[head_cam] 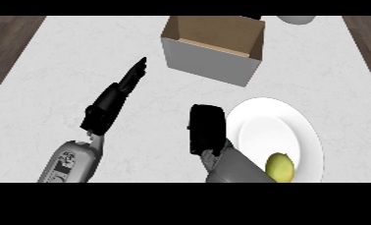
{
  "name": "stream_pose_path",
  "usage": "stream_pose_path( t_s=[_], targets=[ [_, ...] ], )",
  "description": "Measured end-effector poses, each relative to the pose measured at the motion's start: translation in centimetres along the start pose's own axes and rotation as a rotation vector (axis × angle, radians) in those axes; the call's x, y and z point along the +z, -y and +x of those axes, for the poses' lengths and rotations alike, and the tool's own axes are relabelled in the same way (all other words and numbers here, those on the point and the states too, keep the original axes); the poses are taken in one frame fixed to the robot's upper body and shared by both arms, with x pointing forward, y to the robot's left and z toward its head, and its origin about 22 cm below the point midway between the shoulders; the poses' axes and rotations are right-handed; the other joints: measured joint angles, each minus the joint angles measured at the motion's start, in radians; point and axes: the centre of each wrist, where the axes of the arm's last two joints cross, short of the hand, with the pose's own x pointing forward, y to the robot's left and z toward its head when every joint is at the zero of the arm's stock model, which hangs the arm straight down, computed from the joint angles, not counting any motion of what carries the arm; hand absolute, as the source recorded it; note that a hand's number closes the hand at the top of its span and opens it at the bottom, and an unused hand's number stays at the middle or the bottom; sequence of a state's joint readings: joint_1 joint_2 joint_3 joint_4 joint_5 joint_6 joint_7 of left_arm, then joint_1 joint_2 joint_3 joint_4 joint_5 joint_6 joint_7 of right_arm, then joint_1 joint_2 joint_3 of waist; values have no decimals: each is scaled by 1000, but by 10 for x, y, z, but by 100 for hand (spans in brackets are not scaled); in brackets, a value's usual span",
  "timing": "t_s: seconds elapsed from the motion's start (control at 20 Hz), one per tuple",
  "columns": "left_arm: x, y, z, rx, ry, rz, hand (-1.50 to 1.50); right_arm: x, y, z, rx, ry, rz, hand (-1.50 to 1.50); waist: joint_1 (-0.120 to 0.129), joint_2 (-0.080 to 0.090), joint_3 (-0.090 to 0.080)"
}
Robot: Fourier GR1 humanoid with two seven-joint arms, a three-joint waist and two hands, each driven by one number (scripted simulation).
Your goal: Pick the eggplant from the plate and place it in the cardboard box
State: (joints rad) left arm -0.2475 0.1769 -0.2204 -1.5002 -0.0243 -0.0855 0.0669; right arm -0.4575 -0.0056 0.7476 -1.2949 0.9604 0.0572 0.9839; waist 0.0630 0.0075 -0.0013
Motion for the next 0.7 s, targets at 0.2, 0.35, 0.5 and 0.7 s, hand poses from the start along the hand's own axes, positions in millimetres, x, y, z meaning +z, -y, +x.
stream_pose_path(
  t_s=[0.2,0.35,0.5,0.7],
  targets=[
    [-3,-3,1,0,-8,2,0,-3,10,26,43,67,-152,150,-2,0,1],
    [-5,-3,0,4,-9,7,0,1,23,43,64,116,-245,150,-9,-2,1],
    [0,-3,-5,5,-18,12,0,11,42,59,57,177,-316,150,-14,-5,1],
    [-2,-4,-3,7,-22,22,0,34,69,75,15,264,-384,150,-25,-9,1]
  ],
)
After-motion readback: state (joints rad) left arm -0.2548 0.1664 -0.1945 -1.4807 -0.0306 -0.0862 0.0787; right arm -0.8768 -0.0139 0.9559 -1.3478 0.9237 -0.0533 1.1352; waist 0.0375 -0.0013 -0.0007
